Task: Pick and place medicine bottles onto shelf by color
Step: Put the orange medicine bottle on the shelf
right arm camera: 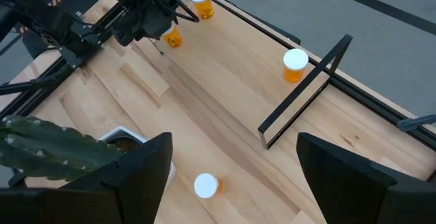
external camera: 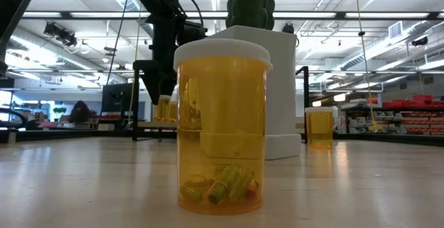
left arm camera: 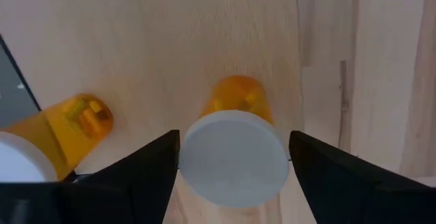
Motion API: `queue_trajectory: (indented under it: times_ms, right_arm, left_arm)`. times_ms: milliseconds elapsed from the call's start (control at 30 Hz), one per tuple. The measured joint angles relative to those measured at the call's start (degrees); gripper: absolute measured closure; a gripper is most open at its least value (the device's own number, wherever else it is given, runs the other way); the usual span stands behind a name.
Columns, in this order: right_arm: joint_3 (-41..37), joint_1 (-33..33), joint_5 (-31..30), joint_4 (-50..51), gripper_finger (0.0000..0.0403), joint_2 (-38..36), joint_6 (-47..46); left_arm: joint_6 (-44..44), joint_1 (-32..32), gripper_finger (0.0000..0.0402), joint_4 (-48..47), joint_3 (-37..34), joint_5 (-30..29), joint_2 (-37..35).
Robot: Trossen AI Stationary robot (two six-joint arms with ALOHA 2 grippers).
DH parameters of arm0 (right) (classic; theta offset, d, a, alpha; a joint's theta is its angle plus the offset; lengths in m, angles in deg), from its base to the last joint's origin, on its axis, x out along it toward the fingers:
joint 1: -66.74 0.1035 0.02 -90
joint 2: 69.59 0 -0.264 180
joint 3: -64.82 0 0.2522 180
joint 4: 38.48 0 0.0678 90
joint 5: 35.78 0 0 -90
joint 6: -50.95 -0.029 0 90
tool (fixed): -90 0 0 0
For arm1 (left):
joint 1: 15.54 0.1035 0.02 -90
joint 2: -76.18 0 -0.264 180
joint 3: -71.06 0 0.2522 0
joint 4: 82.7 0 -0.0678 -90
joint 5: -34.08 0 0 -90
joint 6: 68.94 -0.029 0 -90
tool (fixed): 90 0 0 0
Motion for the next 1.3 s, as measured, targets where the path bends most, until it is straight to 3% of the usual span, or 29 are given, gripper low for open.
queue_trajectory:
  times_ms: [333,733,1033,1300]
  right_arm:
    - [0.00,-0.02,-1.00,-0.02,0.0081,0.00,0.02]
    - [0.00,0.00,-1.27,-0.02,0.0081,0.00,0.89]
    - [0.00,0.00,-1.22,0.28,0.0081,0.00,2.81]
    - [0.00,0.00,-0.97,1.96,0.0081,0.00,5.97]
  left_arm:
    - [0.05,-0.67,0.0117,-1.89,0.59,-1.35,0.00]
    - [0.96,-1.51,0.0117,-5.83,9.55,-2.53,-0.09]
    - [10.34,-4.19,0.0117,-10.86,16.07,-2.71,-0.09]
    - [26.39,-8.19,0.0118,-18.45,19.78,-1.37,-0.09]
